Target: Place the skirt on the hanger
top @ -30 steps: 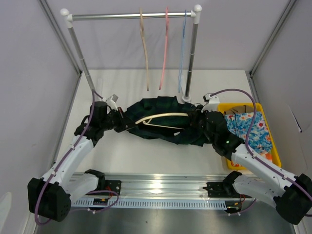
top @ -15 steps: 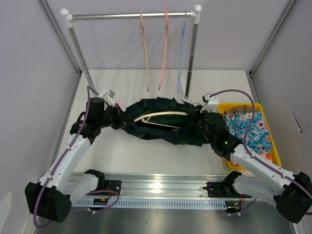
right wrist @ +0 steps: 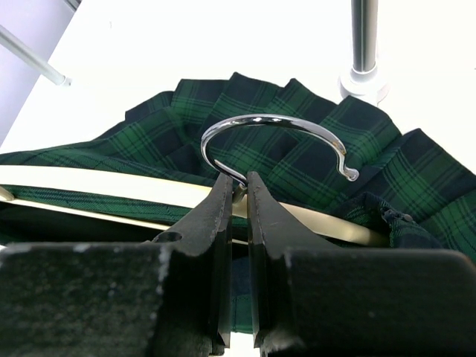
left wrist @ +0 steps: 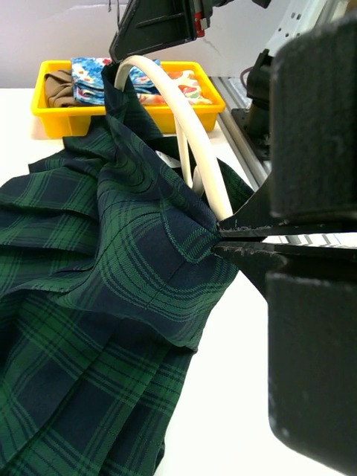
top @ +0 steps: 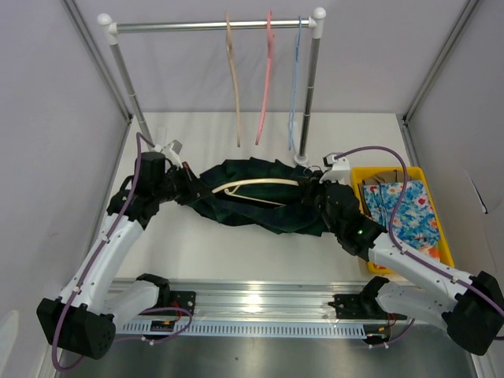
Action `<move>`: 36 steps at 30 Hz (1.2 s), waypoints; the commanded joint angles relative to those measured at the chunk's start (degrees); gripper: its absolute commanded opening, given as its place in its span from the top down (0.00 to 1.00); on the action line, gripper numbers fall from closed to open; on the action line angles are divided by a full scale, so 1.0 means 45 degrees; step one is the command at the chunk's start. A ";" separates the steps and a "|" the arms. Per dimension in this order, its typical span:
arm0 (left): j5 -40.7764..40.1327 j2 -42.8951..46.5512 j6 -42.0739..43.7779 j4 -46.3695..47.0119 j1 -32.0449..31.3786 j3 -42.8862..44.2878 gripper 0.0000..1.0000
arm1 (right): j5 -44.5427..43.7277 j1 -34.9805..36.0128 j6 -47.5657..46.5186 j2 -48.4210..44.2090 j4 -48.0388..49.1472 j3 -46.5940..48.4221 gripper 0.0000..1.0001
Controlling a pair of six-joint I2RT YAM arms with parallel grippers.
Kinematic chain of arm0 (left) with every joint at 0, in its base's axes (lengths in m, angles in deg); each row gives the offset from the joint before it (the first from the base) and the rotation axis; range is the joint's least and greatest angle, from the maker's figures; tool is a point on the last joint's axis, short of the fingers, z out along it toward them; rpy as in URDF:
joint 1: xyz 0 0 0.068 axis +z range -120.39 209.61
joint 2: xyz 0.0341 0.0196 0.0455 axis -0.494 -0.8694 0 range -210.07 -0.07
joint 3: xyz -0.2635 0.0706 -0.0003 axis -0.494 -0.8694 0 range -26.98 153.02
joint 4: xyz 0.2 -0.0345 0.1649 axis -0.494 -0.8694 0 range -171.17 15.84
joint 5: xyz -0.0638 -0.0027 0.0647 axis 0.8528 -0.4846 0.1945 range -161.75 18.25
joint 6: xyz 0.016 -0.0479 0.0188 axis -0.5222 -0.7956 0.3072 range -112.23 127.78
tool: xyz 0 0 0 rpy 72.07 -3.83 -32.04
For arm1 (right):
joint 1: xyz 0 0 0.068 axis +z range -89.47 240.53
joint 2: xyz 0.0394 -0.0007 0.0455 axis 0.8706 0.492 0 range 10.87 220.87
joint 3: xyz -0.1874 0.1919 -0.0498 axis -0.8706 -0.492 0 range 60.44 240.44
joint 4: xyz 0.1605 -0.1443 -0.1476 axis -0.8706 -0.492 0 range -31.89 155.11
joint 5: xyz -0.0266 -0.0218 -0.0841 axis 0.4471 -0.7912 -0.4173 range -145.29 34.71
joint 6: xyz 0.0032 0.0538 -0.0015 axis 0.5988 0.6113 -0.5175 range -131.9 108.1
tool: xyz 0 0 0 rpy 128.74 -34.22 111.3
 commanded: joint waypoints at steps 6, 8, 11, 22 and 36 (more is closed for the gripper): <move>-0.1724 0.0039 0.0844 -0.0051 0.0573 0.1633 1.00 | -0.3652 0.0248 -0.1414 0.0875 -0.2607 -0.1013 1.00; -0.1822 0.0019 0.0980 -0.0130 0.0573 0.1750 1.00 | -0.4139 0.0423 -0.1434 0.1012 -0.2569 -0.1091 1.00; -0.1958 -0.0118 0.1195 -0.0345 0.0553 0.2004 1.00 | -0.4512 0.0521 -0.1435 0.1149 -0.2529 -0.1189 1.00; -0.5194 -0.1367 0.2816 -0.1751 -0.1573 0.3566 1.00 | -0.6093 0.1517 -0.1609 0.1636 -0.1748 -0.1405 1.00; -1.0469 -0.3535 0.4535 -0.3801 -0.4681 0.5461 1.00 | -0.7695 0.2495 -0.2352 0.2516 -0.1767 -0.0896 1.00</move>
